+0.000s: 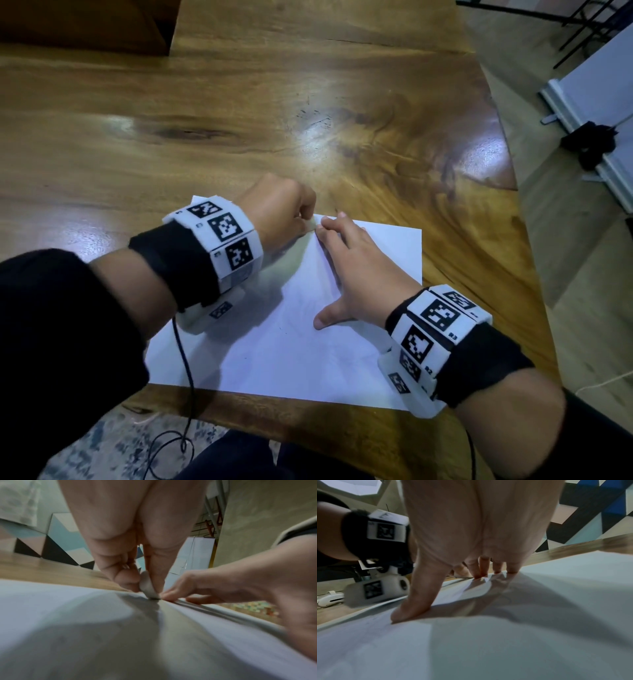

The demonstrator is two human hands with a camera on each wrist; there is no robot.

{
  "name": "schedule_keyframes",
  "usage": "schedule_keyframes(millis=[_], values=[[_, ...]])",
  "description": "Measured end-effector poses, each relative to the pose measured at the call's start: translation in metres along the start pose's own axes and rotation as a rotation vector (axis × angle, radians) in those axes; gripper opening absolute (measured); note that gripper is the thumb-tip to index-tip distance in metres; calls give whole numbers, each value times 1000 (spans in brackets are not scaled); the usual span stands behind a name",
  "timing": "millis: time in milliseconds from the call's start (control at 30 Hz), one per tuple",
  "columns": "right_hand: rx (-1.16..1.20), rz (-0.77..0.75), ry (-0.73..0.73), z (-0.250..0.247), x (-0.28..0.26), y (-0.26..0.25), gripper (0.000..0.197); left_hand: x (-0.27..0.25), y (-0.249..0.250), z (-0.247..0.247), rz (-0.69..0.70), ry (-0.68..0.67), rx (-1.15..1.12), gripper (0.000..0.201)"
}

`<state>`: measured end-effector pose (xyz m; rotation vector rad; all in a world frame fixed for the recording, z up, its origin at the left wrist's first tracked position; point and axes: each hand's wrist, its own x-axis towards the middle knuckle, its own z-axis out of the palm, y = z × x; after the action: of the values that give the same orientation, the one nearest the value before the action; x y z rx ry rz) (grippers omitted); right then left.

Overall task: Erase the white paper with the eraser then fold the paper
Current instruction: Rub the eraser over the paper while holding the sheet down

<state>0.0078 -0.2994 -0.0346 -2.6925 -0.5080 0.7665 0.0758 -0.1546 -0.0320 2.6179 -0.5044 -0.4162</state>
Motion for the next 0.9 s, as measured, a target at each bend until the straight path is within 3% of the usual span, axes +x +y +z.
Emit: schedule_keyframes(millis=[167, 333, 400, 500, 533, 667, 733, 833, 900], values=[[-10, 11, -9, 0, 0, -1, 126, -25, -5, 1, 96, -268, 57, 10], [-15, 17, -14, 1, 0, -1, 127, -1, -5, -2, 46, 8, 16, 10], [-17, 16, -15, 1, 1, 0, 125, -12, -7, 1, 105, -87, 31, 8], [4, 12, -17, 2, 0, 1, 124, -41, -13, 2, 161, -358, 73, 8], [6, 10, -24, 2, 0, 1, 124, -44, -14, 1, 153, -366, 68, 10], [-1, 10, -39, 4, 1, 1, 124, -34, -13, 4, -13, -50, 46, 11], [-13, 11, -43, 4, 1, 1, 125, -41, -11, 11, 43, 11, 58, 4], [-8, 16, -53, 3, 0, 1, 125, -68, -16, 15, 195, -269, 29, 12], [-6, 17, -52, 3, 0, 1, 126, -70, -19, 9, 162, -446, 30, 6]])
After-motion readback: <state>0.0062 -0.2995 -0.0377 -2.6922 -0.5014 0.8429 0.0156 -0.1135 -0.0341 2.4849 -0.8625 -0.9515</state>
